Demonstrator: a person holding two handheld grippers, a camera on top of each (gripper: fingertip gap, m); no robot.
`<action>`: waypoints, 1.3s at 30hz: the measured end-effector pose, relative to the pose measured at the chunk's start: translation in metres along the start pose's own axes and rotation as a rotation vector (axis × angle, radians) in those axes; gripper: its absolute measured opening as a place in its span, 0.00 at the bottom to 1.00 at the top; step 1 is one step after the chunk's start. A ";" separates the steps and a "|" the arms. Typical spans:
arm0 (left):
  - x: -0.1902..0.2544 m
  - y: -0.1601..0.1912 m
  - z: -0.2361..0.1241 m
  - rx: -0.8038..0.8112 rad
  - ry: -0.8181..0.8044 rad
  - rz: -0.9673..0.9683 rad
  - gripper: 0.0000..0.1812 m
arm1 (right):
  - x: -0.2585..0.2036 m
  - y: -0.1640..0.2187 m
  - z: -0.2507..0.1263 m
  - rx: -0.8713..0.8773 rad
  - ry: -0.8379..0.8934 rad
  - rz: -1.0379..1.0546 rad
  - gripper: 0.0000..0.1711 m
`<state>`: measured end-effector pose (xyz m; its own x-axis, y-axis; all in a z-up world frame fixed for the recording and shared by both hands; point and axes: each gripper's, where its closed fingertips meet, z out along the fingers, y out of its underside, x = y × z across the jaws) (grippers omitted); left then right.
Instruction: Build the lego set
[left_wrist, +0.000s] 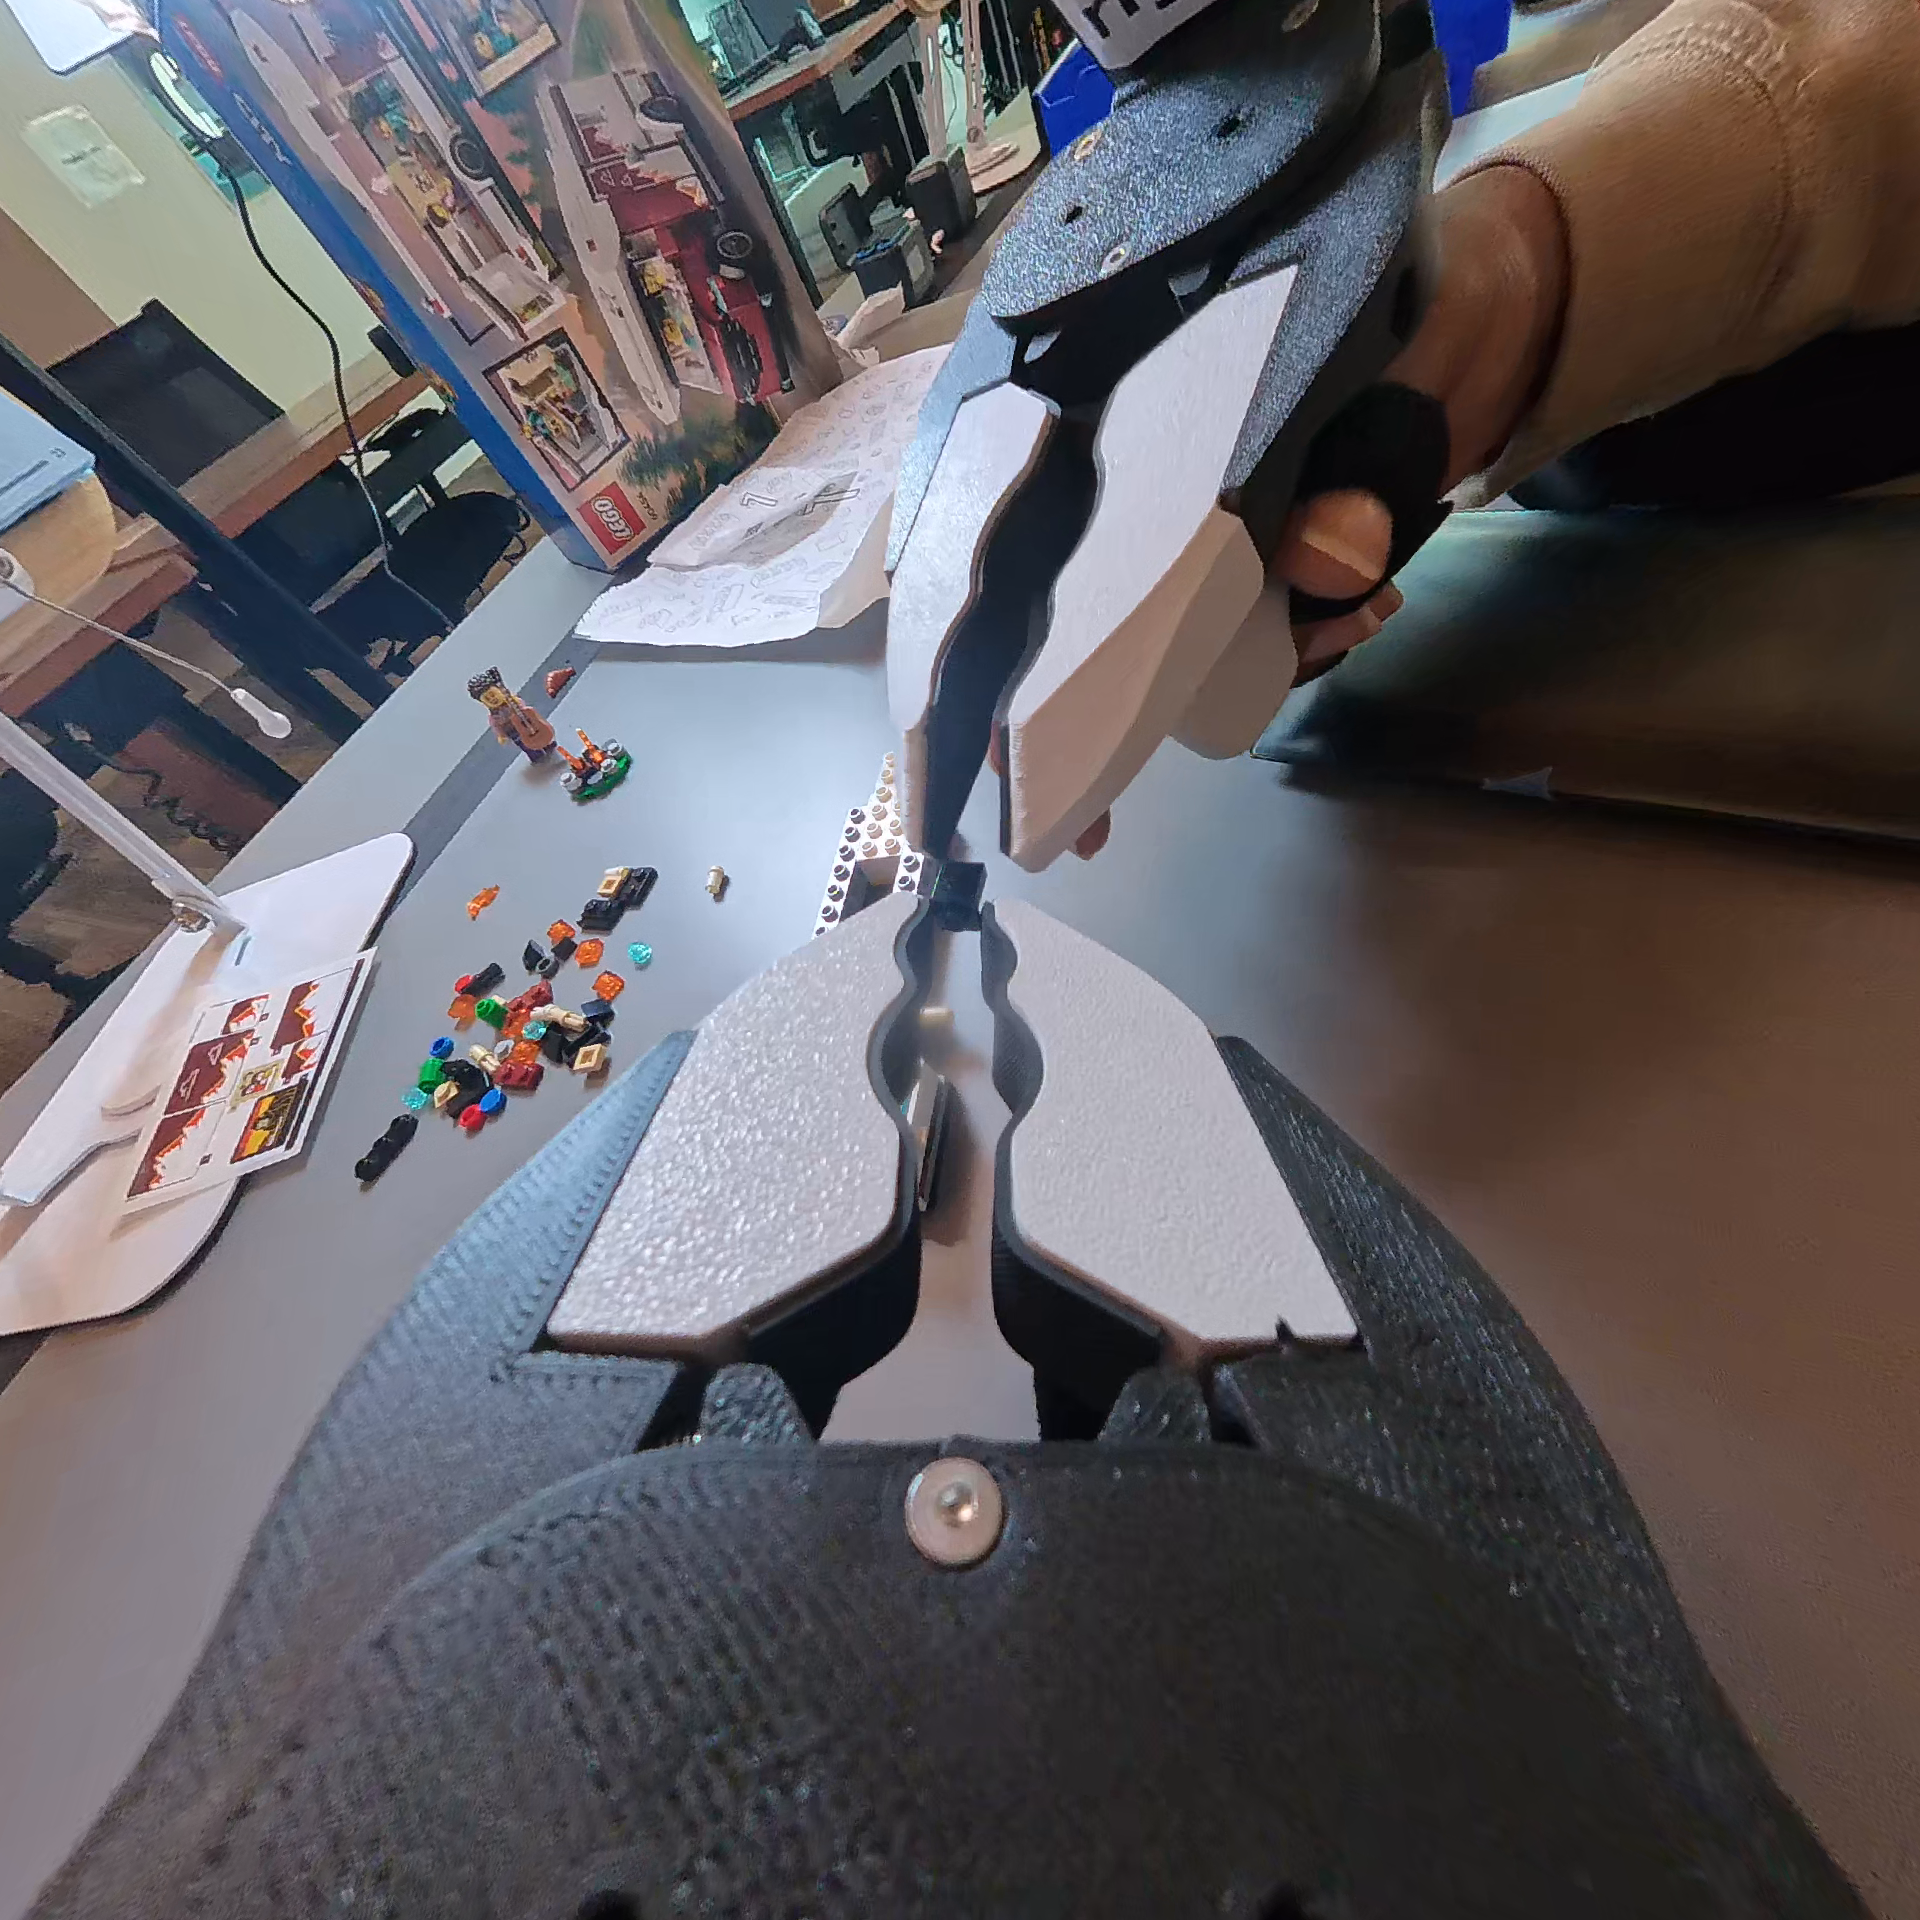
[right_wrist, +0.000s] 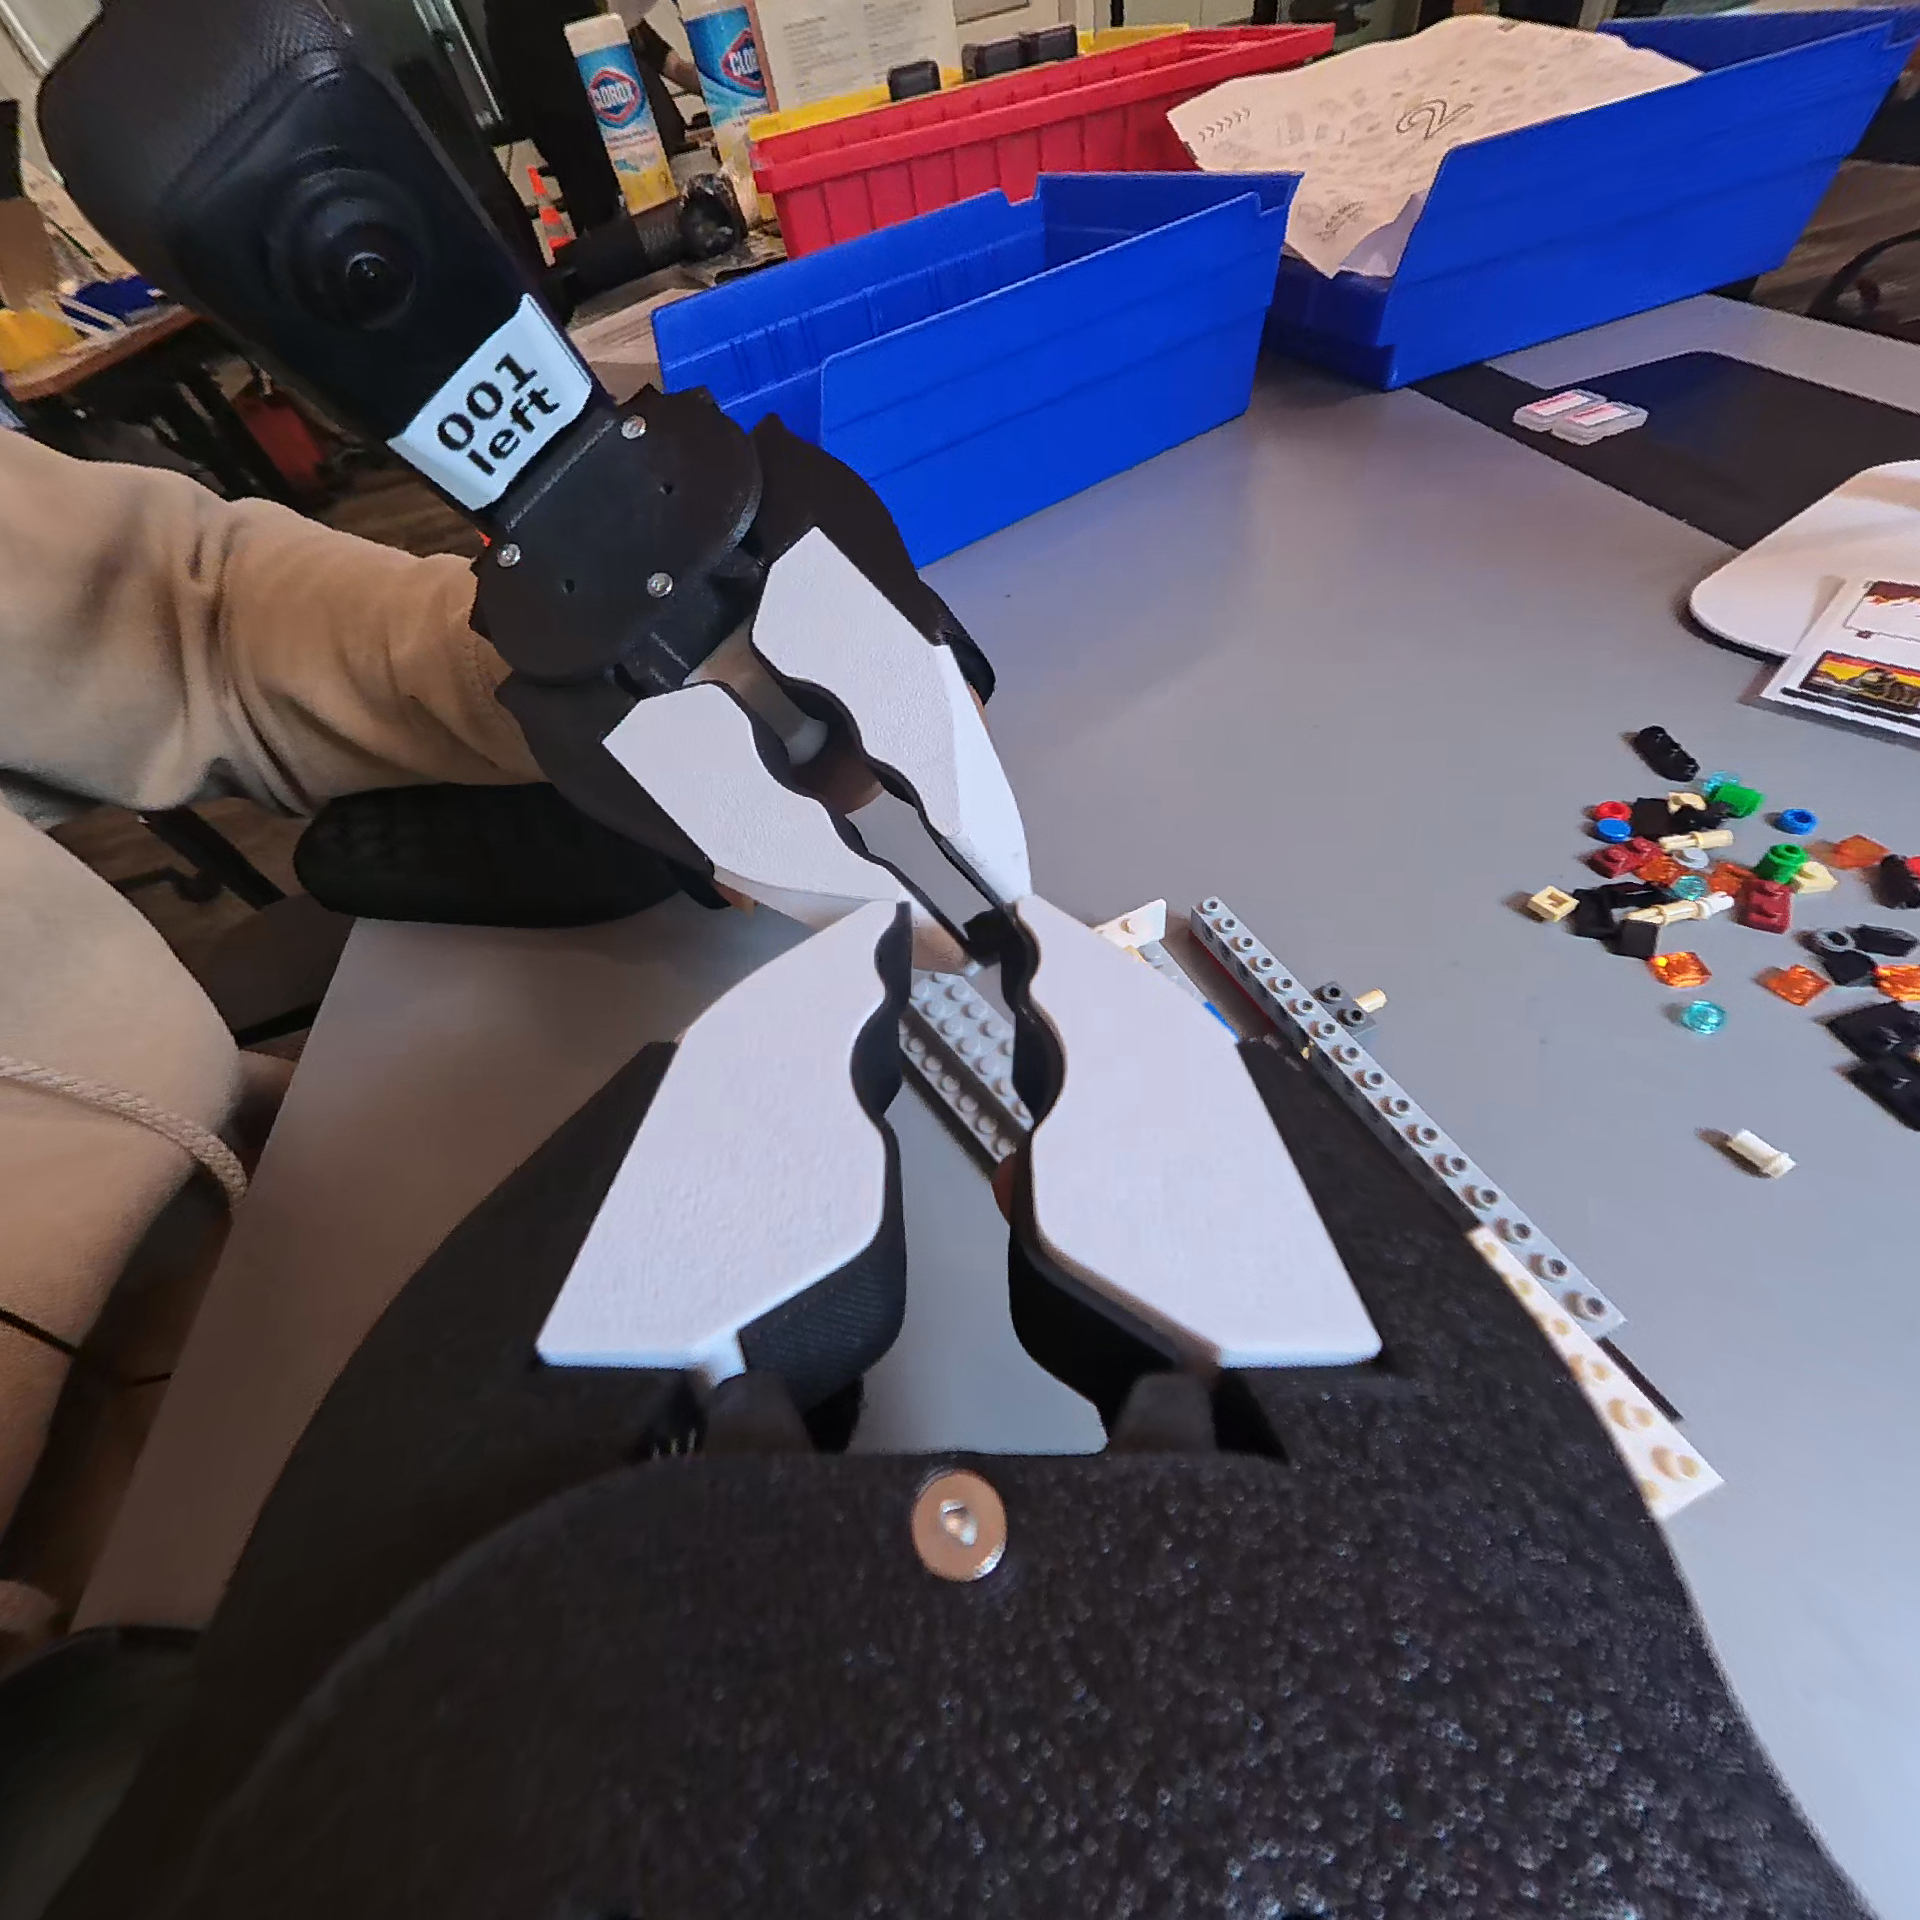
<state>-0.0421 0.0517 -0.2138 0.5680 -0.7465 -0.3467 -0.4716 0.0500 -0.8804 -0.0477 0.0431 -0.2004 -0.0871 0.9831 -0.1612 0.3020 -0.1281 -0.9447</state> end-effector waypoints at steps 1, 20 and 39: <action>0.000 0.000 0.000 0.000 0.001 0.002 0.05 | 0.001 0.000 -0.001 -0.002 0.003 -0.003 0.09; 0.015 -0.008 -0.003 0.055 0.105 -0.010 0.04 | -0.008 0.014 -0.006 -0.058 -0.107 -0.148 0.05; 0.010 -0.019 -0.010 0.142 0.193 -0.233 0.04 | -0.015 0.011 -0.010 -0.052 -0.140 -0.169 0.07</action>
<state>-0.0339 0.0365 -0.1971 0.5049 -0.8600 -0.0746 -0.2378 -0.0555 -0.9697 -0.0334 0.0286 -0.2056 -0.2709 0.9616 -0.0433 0.3201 0.0475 -0.9462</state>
